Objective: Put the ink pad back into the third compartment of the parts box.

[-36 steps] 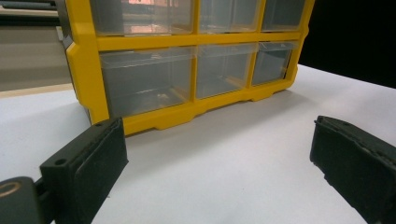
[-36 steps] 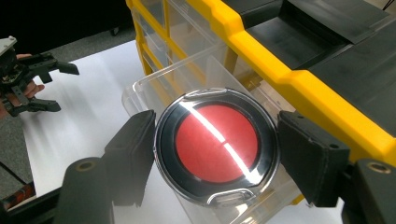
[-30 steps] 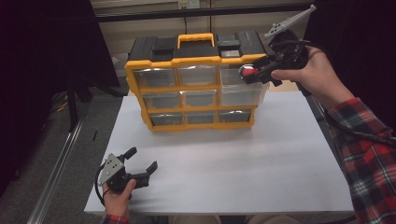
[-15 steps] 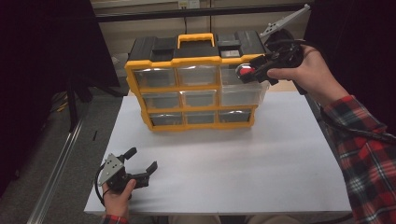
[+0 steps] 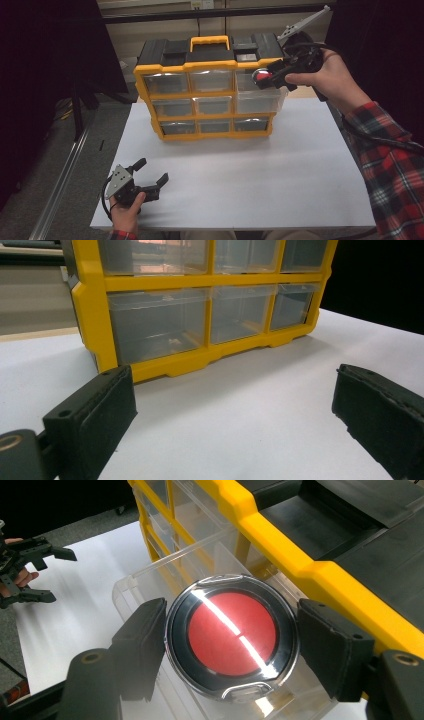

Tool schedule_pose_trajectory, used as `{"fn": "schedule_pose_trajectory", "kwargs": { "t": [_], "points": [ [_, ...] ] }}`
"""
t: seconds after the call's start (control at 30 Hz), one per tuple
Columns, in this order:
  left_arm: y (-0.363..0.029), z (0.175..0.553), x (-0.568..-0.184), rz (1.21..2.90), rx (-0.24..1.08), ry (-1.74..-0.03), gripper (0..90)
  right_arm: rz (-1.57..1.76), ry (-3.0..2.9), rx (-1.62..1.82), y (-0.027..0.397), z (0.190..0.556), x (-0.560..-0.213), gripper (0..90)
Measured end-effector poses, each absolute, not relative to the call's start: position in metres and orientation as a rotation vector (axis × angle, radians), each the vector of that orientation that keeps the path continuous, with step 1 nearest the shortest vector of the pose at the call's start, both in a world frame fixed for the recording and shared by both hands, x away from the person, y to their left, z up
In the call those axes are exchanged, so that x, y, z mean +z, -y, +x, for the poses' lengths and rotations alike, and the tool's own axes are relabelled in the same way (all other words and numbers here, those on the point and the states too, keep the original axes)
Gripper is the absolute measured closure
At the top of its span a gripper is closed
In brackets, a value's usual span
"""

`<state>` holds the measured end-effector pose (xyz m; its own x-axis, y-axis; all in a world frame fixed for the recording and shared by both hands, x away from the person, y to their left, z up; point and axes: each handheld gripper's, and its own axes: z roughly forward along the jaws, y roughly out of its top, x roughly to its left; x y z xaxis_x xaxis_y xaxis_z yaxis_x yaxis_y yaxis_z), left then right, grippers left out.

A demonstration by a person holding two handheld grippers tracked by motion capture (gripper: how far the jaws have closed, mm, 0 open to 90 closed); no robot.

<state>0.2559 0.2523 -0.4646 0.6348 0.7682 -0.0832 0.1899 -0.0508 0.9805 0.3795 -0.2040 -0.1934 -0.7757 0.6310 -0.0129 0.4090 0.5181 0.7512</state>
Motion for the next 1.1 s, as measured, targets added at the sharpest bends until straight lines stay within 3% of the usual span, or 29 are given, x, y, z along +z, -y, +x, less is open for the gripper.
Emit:
{"fn": "schedule_pose_trajectory", "kwargs": {
  "t": [0.77,1.1],
  "points": [
    [-0.2531,0.2559,-0.4650,1.592,0.560,-0.809,3.9,0.902,-2.459,1.152,0.2058,0.3831,-0.1993,29.2],
    [-0.2537,0.2558,-0.4647,1.596,0.570,-0.805,3.9,0.897,-2.458,1.193,0.2073,0.3800,-0.1976,35.6]
  ]
}}
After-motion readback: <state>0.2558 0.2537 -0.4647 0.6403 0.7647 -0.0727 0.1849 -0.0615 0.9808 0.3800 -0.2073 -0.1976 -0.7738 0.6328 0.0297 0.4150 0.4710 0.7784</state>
